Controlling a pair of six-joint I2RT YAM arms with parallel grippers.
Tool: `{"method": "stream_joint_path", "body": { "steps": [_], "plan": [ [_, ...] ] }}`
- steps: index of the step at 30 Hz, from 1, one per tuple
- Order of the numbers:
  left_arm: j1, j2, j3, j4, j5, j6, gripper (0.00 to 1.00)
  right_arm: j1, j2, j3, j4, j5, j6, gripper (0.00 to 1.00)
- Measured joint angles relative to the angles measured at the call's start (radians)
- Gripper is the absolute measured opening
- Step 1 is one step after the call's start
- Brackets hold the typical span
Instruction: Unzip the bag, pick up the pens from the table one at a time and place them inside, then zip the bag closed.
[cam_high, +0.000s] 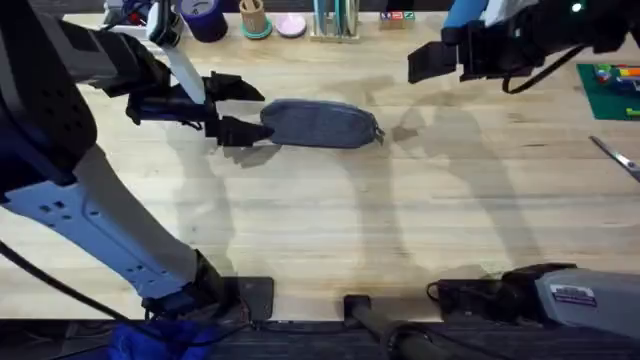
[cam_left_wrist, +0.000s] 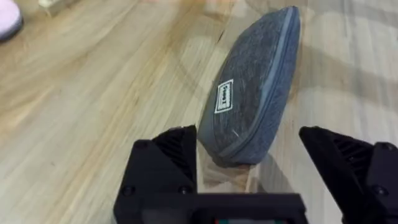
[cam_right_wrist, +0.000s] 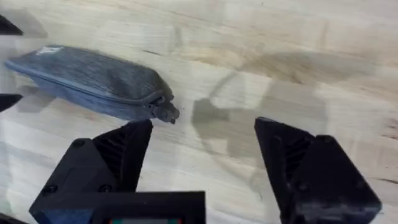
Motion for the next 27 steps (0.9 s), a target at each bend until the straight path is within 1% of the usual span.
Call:
{"method": "stream_joint_path", "body": {
  "steps": [4,6,10,14,17,18,20,21,24,27],
  "plan": [
    [0.000,-0.012,0.019,-0.001,-0.027,-0.090,0.997,0.000,-0.021,0.019,-0.001,0.000,-0.005,0.996],
    [0.000,-0.047,0.024,-0.002,-0.046,-0.127,0.997,0.000,-0.030,0.025,-0.001,0.000,-0.007,0.996],
    [0.000,-0.172,0.031,-0.009,-0.099,-0.209,0.997,0.000,-0.045,0.028,-0.006,0.000,-0.009,0.995],
    [-0.002,-0.303,0.043,-0.009,-0.168,-0.338,0.997,0.006,-0.065,0.029,-0.028,0.000,-0.024,0.995],
    [-0.020,-0.385,0.043,-0.011,-0.262,-0.469,0.997,0.026,-0.090,0.029,-0.051,0.000,-0.039,0.996],
    [-0.068,-0.462,0.043,-0.016,-0.376,-0.617,0.997,0.057,-0.108,0.047,-0.106,0.000,-0.048,0.996],
    [-0.112,-0.519,0.043,-0.032,-0.456,-0.722,0.996,0.082,-0.113,0.071,-0.166,0.000,-0.052,0.996],
    [-0.169,-0.597,0.043,-0.065,-0.556,-0.851,0.996,0.115,-0.116,0.102,-0.253,0.000,-0.056,0.996],
    [-0.214,-0.676,0.043,-0.111,-0.642,-0.968,0.996,0.145,-0.117,0.130,-0.351,0.000,-0.056,0.996],
    [-0.249,-0.750,0.043,-0.170,-0.713,-1.070,0.995,0.169,-0.117,0.152,-0.432,0.000,-0.056,0.996]
  ]
}}
